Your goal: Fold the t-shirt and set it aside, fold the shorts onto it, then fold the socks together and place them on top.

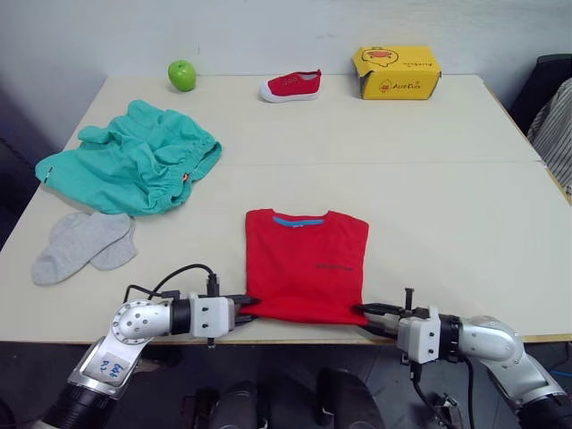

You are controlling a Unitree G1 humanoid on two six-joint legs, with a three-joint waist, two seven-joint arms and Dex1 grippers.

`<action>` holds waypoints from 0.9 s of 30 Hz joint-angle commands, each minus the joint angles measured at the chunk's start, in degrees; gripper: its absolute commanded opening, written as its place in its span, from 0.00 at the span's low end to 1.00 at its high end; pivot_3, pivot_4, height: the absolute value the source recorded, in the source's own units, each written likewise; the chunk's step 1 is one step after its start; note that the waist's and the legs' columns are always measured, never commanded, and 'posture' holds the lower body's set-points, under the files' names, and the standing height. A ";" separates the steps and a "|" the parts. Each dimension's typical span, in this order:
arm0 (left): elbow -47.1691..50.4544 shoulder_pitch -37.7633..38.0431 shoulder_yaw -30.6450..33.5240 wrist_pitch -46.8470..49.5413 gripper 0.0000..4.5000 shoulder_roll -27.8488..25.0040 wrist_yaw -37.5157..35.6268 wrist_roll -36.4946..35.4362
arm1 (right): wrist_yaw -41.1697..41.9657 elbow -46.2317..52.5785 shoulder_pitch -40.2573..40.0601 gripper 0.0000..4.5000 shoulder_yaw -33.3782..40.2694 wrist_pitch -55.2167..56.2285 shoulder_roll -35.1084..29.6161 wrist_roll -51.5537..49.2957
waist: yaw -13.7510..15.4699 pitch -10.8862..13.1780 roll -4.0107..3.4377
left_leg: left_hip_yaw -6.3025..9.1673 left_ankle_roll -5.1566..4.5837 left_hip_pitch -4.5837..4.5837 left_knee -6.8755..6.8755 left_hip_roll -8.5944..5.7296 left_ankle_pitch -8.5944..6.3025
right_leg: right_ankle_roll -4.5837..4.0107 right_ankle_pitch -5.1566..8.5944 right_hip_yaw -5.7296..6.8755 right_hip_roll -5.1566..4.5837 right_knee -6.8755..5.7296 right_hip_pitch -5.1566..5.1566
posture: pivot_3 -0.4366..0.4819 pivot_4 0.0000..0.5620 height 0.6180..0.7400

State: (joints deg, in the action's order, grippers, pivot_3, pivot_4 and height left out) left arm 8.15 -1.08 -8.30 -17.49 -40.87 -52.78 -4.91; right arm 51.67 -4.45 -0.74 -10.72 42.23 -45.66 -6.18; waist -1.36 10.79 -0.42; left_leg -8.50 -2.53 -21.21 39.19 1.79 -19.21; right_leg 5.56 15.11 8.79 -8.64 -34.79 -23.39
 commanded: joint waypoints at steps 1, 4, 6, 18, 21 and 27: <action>4.49 4.24 2.84 0.76 0.54 -0.71 -1.82 -6.84 | 5.11 4.72 -3.82 0.53 1.09 -2.82 -4.48 -6.75 | -0.02 0.00 0.00 | 0.00 -0.01 0.00 0.00 0.00 -0.03 | -0.01 0.01 -0.01 -0.01 0.00 -0.01 | 0.48 0.27 1.00; 7.72 7.51 7.68 6.52 0.61 -3.01 -4.64 -16.29 | 8.84 12.80 -8.99 0.60 4.17 -13.97 -9.64 -19.87 | 0.48 0.01 0.01 | 0.05 0.01 -0.02 -0.01 0.04 -0.07 | -0.08 0.05 -0.01 -0.02 0.03 -0.02 | 0.48 0.27 1.00; 10.10 9.05 11.23 13.28 0.61 -5.89 -7.32 -23.92 | 9.98 17.14 -11.57 0.60 7.55 -20.51 -12.13 -27.01 | 1.00 0.03 0.05 | 0.07 0.02 -0.03 -0.01 0.10 -0.08 | -0.14 0.08 -0.01 -0.04 0.07 -0.03 | 0.48 0.27 1.00; -1.72 -13.24 -1.47 18.41 0.01 7.40 -7.83 -16.66 | 5.30 18.33 3.28 0.00 0.26 -36.07 4.47 -21.18 | 2.30 -0.06 0.10 | 0.00 0.16 -0.05 -0.01 -0.02 -0.11 | -0.22 0.11 0.33 0.38 -0.22 -0.11 | 0.48 0.27 1.00; -6.08 -15.60 -6.33 14.25 0.01 12.33 -5.37 -9.33 | 3.30 13.42 6.15 0.00 -2.99 -34.79 9.50 -13.88 | 2.24 -0.06 0.13 | -0.16 0.04 -0.20 0.03 -0.12 -0.15 | -0.17 0.09 0.36 0.41 -0.21 -0.24 | 0.48 0.27 1.00; -7.46 -12.86 -10.28 13.32 0.01 12.22 -2.59 -0.75 | -5.09 2.91 10.93 0.00 0.32 -33.96 15.73 -6.80 | 1.27 -0.08 0.15 | -0.24 -0.07 -0.21 0.07 -0.06 -0.13 | -0.02 0.01 0.31 0.39 -0.05 -0.21 | 0.48 0.27 1.00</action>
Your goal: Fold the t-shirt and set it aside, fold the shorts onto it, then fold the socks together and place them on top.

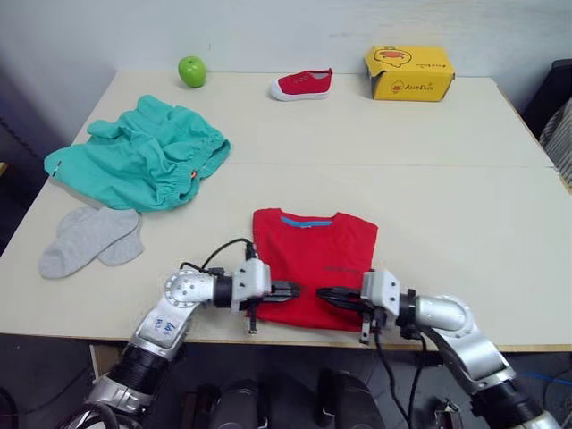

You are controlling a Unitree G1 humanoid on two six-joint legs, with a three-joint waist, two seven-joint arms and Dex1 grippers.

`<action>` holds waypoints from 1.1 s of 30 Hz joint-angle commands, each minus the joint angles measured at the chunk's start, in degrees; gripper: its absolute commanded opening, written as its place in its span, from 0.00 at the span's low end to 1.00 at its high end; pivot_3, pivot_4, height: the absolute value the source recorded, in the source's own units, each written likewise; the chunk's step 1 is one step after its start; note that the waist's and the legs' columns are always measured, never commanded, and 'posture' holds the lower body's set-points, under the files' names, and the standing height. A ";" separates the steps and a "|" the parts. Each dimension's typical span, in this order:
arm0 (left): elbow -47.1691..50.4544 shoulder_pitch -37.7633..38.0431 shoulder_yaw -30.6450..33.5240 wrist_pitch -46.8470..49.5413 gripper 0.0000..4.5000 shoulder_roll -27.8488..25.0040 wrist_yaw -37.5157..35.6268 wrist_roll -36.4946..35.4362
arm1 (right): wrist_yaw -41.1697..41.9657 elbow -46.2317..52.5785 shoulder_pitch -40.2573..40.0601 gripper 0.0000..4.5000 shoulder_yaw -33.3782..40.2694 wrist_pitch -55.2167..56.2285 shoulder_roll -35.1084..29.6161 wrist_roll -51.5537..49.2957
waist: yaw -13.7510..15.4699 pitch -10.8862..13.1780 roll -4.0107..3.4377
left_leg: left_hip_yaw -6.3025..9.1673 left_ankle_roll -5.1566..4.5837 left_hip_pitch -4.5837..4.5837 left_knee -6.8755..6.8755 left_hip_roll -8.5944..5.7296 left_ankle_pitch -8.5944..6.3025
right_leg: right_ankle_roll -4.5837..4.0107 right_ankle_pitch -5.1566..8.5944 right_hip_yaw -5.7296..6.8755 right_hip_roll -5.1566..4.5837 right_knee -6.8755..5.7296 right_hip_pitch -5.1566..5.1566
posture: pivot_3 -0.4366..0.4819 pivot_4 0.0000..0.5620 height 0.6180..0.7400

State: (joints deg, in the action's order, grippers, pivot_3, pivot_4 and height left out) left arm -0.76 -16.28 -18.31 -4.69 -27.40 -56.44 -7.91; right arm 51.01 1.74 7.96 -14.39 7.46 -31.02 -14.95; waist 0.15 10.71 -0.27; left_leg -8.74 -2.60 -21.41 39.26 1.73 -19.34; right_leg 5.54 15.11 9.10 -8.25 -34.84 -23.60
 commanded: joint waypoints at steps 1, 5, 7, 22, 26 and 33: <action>1.79 3.25 -0.23 0.72 0.01 -1.67 1.53 2.88 | -5.18 -4.90 2.84 0.00 4.70 0.00 1.06 2.56 | -0.44 -0.02 -0.03 | 0.01 0.02 0.05 0.00 0.02 0.01 | 0.00 0.00 -0.02 -0.02 -0.04 0.01 | 0.48 0.27 1.00; 2.46 5.79 0.04 0.89 0.01 -2.37 2.78 3.89 | -8.19 -12.77 5.87 0.00 8.09 -1.55 1.60 3.77 | -0.50 -0.20 -0.11 | 0.03 0.03 0.20 -0.02 0.05 0.01 | -0.03 0.01 -0.05 -0.15 -0.12 0.08 | 0.48 0.27 1.00; 2.29 6.22 0.84 1.63 0.01 -1.54 3.73 2.77 | -9.17 -16.41 7.56 0.00 9.39 -4.66 2.06 3.26 | -0.62 -0.41 -0.08 | 0.04 0.03 0.23 -0.03 0.06 0.01 | -0.04 0.02 -0.07 -0.20 -0.14 0.09 | 0.48 0.27 1.00; -10.23 -8.15 7.61 0.05 0.01 5.58 7.12 -0.72 | -1.55 -15.14 19.54 0.00 9.37 -5.09 8.57 -0.72 | -0.56 -0.75 -0.02 | 0.13 0.01 0.11 -0.06 0.02 0.08 | -0.03 0.02 0.03 -0.10 -0.16 0.08 | 0.48 0.27 1.00; -18.85 -12.30 6.58 -2.93 0.01 8.30 10.26 3.20 | -2.08 -22.52 20.76 0.00 5.53 1.11 9.93 5.98 | -0.42 -0.74 -0.01 | 0.08 0.00 0.06 -0.08 -0.04 0.08 | -0.03 0.02 0.08 -0.07 -0.15 0.04 | 0.48 0.27 1.00; -24.08 -12.43 7.56 0.62 0.01 9.77 15.82 5.92 | -7.86 -37.47 24.72 0.00 10.26 7.88 9.22 8.28 | -0.57 -0.74 0.00 | 0.08 -0.09 0.14 -0.07 -0.11 0.15 | 0.06 -0.04 0.03 -0.15 -0.15 0.15 | 0.48 0.27 1.00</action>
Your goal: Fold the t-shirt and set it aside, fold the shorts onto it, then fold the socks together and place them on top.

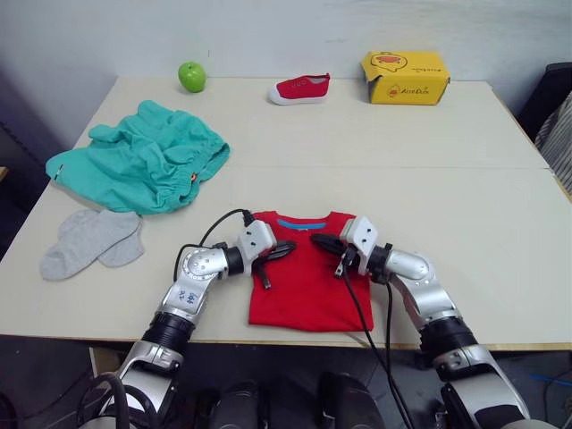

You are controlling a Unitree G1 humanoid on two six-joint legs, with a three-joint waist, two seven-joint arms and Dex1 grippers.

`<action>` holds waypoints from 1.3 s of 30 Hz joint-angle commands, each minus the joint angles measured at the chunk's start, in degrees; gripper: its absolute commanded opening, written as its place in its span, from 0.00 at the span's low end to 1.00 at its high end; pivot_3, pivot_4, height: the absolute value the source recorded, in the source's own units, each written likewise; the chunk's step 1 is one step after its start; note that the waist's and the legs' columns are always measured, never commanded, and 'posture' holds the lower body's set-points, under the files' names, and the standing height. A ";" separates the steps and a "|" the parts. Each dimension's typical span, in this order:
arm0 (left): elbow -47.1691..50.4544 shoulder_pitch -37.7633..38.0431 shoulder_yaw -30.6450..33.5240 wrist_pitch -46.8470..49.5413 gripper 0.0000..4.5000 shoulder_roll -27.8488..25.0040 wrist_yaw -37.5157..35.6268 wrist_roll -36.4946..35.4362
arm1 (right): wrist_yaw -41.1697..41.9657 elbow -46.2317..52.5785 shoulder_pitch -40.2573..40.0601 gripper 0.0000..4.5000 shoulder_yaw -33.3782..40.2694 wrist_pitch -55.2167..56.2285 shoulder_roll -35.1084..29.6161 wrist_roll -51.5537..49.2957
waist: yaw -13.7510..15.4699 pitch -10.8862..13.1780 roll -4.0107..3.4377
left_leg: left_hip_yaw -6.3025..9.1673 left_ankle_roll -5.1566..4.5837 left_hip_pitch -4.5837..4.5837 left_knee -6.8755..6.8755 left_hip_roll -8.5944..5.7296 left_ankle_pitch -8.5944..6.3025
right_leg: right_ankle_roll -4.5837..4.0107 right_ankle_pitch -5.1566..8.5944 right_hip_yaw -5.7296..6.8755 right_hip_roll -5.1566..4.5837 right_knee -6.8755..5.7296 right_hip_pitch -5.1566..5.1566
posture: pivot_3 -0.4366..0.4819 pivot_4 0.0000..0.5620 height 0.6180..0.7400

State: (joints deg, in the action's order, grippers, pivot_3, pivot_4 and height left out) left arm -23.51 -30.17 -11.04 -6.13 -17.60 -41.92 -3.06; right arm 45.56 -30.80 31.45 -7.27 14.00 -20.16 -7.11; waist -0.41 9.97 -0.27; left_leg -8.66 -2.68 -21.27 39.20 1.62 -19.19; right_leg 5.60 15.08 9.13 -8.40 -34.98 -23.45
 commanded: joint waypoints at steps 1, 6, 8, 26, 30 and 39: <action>-0.99 2.02 0.09 2.63 0.01 -0.17 1.26 1.21 | -2.29 -7.10 1.72 0.00 3.48 1.69 -2.44 0.93 | 0.01 -0.01 0.00 | 0.01 0.01 0.04 0.00 0.02 0.01 | 0.00 0.00 0.00 0.00 -0.02 0.02 | 0.48 0.27 1.00; 0.33 4.11 -0.18 2.08 0.01 0.07 0.67 0.81 | -4.29 -15.13 4.50 0.00 6.93 4.48 -5.59 0.77 | -0.43 -0.06 0.00 | 0.02 0.02 0.10 0.00 0.02 0.01 | 0.00 0.00 -0.02 -0.03 -0.03 0.08 | 0.48 0.27 1.00; 0.29 4.31 0.35 1.20 0.01 0.51 0.93 0.48 | -3.65 -15.61 4.74 0.00 8.66 4.58 -6.31 -0.64 | -0.56 -0.06 -0.01 | 0.03 0.03 0.10 -0.01 0.04 0.02 | -0.01 0.00 -0.04 -0.04 -0.02 0.07 | 0.48 0.27 1.00; 8.35 7.75 3.14 -5.69 0.00 -3.09 -18.43 -13.44 | 0.10 28.09 -10.32 0.99 21.67 -101.27 -23.88 -48.49 | -0.07 -0.02 -0.03 | 0.29 0.17 -0.15 -0.01 0.27 -0.13 | -0.22 0.10 -0.15 -0.38 0.47 -0.07 | 0.48 0.27 1.00; 8.34 8.95 2.58 -6.31 0.00 -4.17 -20.52 -12.41 | -5.38 29.69 -7.67 0.99 18.77 -106.06 -18.41 -46.84 | -0.15 -0.05 0.00 | 0.26 0.19 -0.15 -0.01 0.28 -0.14 | -0.22 0.10 -0.15 -0.29 0.47 -0.08 | 0.48 0.27 1.00; 3.98 9.95 3.03 -8.36 0.00 -3.85 -21.99 -11.63 | -13.46 29.29 -3.97 0.85 17.29 -100.50 -3.63 -41.57 | -1.65 -0.26 0.34 | 0.18 0.33 -0.11 -0.04 0.49 -0.19 | -0.25 0.12 -0.08 -0.05 0.21 -0.09 | 0.48 0.27 1.00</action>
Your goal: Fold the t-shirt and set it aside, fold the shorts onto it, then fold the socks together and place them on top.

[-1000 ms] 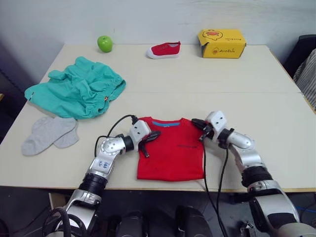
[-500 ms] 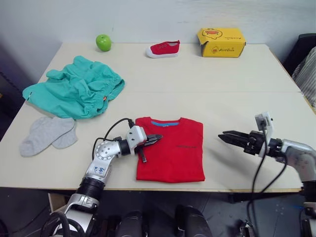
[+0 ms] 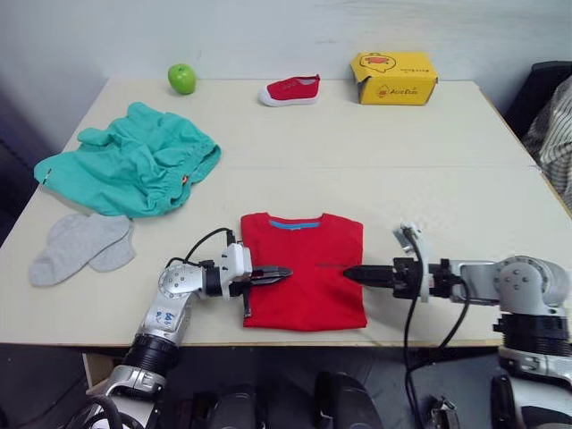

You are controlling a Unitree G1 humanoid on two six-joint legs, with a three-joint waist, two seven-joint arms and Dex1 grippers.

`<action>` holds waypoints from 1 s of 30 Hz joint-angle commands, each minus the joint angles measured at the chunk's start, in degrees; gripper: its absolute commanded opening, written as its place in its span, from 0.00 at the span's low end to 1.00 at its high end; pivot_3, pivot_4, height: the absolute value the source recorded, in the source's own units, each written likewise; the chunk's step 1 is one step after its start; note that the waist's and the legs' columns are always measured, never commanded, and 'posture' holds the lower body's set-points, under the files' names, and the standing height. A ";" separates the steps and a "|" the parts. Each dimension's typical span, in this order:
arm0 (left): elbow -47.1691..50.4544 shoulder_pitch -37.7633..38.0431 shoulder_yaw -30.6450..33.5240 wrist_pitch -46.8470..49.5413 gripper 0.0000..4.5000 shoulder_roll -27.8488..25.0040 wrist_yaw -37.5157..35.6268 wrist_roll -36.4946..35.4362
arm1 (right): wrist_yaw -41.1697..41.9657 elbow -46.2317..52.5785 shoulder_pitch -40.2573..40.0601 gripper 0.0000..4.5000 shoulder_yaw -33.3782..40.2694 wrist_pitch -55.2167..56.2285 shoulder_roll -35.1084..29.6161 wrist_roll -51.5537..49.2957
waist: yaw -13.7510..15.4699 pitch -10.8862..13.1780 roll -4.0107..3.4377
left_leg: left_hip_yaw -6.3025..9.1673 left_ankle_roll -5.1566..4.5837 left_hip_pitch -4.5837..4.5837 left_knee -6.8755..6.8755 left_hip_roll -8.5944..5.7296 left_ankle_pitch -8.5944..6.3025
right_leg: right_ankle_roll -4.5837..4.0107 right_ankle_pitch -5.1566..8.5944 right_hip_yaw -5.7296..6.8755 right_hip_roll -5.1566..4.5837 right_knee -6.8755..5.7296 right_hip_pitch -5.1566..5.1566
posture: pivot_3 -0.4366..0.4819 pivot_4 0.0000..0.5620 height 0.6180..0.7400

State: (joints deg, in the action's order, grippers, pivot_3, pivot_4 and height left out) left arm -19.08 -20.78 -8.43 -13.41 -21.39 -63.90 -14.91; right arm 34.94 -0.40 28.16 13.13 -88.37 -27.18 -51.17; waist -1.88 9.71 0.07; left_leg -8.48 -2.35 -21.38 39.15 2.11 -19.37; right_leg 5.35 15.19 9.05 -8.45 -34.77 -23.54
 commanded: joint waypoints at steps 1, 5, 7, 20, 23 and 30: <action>-0.66 0.64 0.51 -1.20 0.00 0.04 0.11 0.27 | -2.86 -1.26 -0.69 0.77 -3.08 2.67 4.01 2.85 | -0.25 0.00 0.00 | 0.00 0.02 0.00 -0.02 0.02 0.00 | -0.02 0.01 0.01 0.02 -0.01 0.00 | 0.48 0.27 1.00; -0.52 1.03 1.17 -0.86 0.00 -0.48 -0.04 -0.19 | -1.29 -0.81 -1.65 0.45 -4.26 5.02 3.76 3.79 | -0.12 0.00 0.00 | -0.02 0.03 0.00 -0.03 0.01 0.01 | -0.08 0.05 0.01 0.01 -0.12 -0.06 | 0.48 0.27 1.00; 0.09 1.43 1.73 -0.54 0.00 -0.94 -0.19 -0.66 | -0.15 -0.46 -2.09 0.29 -4.84 5.72 3.18 3.81 | -0.10 0.00 0.00 | -0.02 0.02 -0.01 -0.04 0.01 0.00 | -0.09 0.05 0.02 0.01 -0.11 -0.08 | 0.48 0.27 1.00; 23.61 8.03 11.65 21.08 0.63 -12.86 -0.75 -14.08 | 6.95 -2.98 -1.41 0.00 -1.44 1.87 -8.52 1.58 | 1.00 0.01 0.01 | 0.14 -0.11 -0.15 -0.05 -0.12 -0.16 | -0.15 0.09 -0.03 -0.13 0.03 -0.08 | 0.48 0.27 1.00; 27.14 10.43 13.99 24.21 0.85 -15.43 -0.30 -15.93 | 8.80 -6.39 -0.93 0.00 1.14 1.36 -14.27 1.58 | 1.43 0.14 -0.21 | 0.12 -0.32 -0.18 -0.05 -0.35 -0.31 | -0.13 0.08 -0.04 -0.15 0.08 -0.08 | 0.48 0.27 1.00; 29.64 11.21 18.20 27.73 0.99 -16.93 0.31 -19.33 | 14.93 -17.83 0.37 0.00 0.54 8.65 -27.62 7.10 | 1.76 0.21 -0.30 | 0.04 -0.39 -0.29 -0.05 -0.37 -0.40 | -0.06 0.05 0.01 -0.03 0.28 -0.11 | 0.48 0.27 1.00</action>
State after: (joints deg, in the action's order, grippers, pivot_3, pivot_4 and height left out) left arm 8.52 -9.45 7.69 13.67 -37.26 -63.83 -32.27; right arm 48.00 -15.66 27.36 13.15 -82.63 -52.39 -45.89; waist -0.11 9.93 -0.22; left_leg -8.47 -2.74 -21.67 39.10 1.73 -19.77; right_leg 5.30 15.24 9.08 -8.46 -34.49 -23.65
